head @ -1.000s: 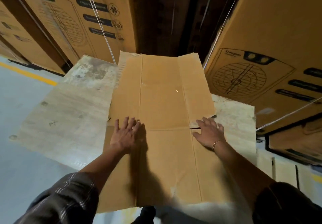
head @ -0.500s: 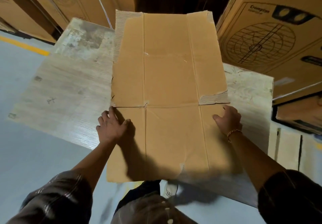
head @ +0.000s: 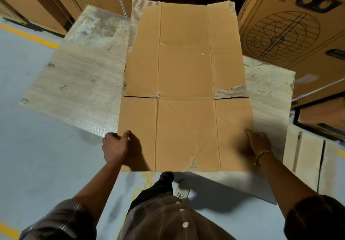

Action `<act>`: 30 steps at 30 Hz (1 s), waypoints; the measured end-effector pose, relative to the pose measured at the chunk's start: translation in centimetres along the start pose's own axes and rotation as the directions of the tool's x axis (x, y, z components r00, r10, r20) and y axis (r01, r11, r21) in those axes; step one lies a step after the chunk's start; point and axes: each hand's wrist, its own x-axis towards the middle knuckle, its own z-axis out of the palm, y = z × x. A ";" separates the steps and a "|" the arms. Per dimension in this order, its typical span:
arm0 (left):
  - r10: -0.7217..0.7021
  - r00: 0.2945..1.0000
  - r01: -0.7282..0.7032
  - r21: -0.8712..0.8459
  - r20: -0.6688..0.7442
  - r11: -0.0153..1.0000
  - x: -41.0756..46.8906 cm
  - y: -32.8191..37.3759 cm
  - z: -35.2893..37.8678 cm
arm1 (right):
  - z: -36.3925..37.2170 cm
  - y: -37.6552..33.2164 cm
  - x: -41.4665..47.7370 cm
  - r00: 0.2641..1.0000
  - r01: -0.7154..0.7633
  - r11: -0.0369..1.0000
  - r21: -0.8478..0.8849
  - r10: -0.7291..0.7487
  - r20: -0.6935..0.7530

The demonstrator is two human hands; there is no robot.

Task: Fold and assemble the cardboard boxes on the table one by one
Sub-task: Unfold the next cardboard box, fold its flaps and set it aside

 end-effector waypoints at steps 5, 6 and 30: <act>0.114 0.989 -0.122 0.077 0.093 0.990 -0.8 0.4 -1.1 | -1.0 -1.2 -1.3 0.989 0.133 0.991 0.001 -0.133 0.057; 0.138 0.986 -0.147 0.094 0.090 0.985 -1.3 0.3 -1.2 | -1.0 -1.2 -1.9 0.985 0.169 0.986 -0.016 -0.168 0.042; 0.278 0.937 -0.312 -0.154 -0.210 0.937 -9.3 -6.9 -10.9 | -1.5 -1.8 -12.1 0.846 0.521 0.853 0.023 -0.514 -0.142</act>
